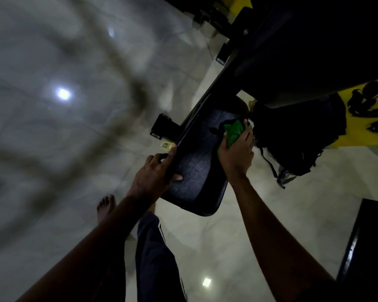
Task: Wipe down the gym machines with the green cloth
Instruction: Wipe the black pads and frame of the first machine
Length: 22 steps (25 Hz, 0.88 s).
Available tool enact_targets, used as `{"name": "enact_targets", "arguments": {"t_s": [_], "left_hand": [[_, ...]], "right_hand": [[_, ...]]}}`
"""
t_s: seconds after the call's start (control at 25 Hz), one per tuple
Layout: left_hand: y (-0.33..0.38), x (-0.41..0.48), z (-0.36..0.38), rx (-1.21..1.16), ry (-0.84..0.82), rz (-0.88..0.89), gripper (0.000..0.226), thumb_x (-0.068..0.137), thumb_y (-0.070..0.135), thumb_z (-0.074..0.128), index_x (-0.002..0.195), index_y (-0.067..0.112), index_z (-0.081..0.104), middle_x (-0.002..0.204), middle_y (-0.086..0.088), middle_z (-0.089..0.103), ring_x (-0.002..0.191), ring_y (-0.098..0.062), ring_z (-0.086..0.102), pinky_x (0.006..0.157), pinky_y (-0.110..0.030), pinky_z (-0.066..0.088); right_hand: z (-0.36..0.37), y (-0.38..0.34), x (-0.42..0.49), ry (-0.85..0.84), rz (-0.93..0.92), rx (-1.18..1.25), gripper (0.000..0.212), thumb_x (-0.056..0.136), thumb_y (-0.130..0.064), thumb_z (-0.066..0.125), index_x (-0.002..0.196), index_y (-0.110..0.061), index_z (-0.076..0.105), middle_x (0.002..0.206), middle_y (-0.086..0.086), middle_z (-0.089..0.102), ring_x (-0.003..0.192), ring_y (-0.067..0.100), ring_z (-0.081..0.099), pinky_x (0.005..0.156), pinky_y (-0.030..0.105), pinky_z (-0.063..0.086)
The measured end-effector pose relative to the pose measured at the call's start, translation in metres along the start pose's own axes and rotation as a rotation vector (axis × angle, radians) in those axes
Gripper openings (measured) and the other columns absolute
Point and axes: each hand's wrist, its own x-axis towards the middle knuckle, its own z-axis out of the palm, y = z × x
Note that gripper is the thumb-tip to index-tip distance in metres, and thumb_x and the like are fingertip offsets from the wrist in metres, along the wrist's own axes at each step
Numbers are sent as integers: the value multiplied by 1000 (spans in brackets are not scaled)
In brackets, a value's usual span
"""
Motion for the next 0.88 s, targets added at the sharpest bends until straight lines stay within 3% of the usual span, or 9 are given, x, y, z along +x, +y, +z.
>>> {"name": "enact_targets", "arguments": {"t_s": [0.12, 0.24, 0.36, 0.44, 0.6, 0.76, 0.88], "left_hand": [[-2, -3, 0, -1, -22, -29, 85, 90, 55, 58, 158, 29, 14, 146, -7, 45, 128, -30, 39, 88, -41, 49], [-2, -7, -1, -12, -38, -28, 90, 84, 73, 36, 158, 25, 16, 148, -7, 47, 126, -30, 42, 89, -41, 50], [-9, -15, 0, 21, -26, -24, 93, 83, 73, 21, 156, 16, 25, 143, -8, 54, 124, -31, 49, 91, -41, 49], [-19, -30, 1, 42, 15, -28, 87, 88, 70, 21, 154, 14, 33, 139, -8, 59, 128, -29, 51, 94, -40, 47], [-28, -54, 2, -76, 0, -106, 75, 93, 68, 27, 154, 25, 32, 138, -1, 59, 130, -23, 50, 97, -36, 45], [-28, -55, 3, -86, 0, -153, 66, 96, 64, 36, 153, 32, 33, 121, -9, 68, 105, -29, 64, 82, -39, 54], [-29, -54, 3, -43, 10, -139, 63, 97, 64, 39, 152, 33, 35, 118, -8, 70, 96, -29, 68, 75, -38, 56]], "right_hand": [[2, -11, -7, 56, 71, -2, 76, 95, -47, 50, 156, -9, 23, 158, 13, 33, 142, 33, 36, 108, 54, 38], [-2, -5, -58, -7, -146, -40, 76, 94, -48, 52, 156, -14, 24, 158, 15, 34, 142, 34, 38, 112, 52, 36], [-6, 4, -59, -82, -271, -67, 77, 97, -51, 51, 157, -17, 18, 162, 12, 27, 148, 31, 27, 115, 51, 28], [-3, -10, -37, -64, -273, -131, 75, 97, -51, 50, 157, -16, 21, 163, 13, 24, 149, 31, 25, 113, 52, 30], [10, -56, -7, -15, -234, -163, 76, 95, -53, 46, 157, -15, 25, 162, 15, 25, 147, 34, 28, 110, 54, 34], [13, -60, -48, -94, -438, -198, 73, 95, -53, 44, 157, -17, 25, 163, 12, 24, 150, 31, 24, 112, 52, 30], [14, -62, -52, -118, -471, -189, 69, 95, -51, 45, 155, -20, 29, 163, 10, 24, 151, 28, 22, 114, 52, 30]]}}
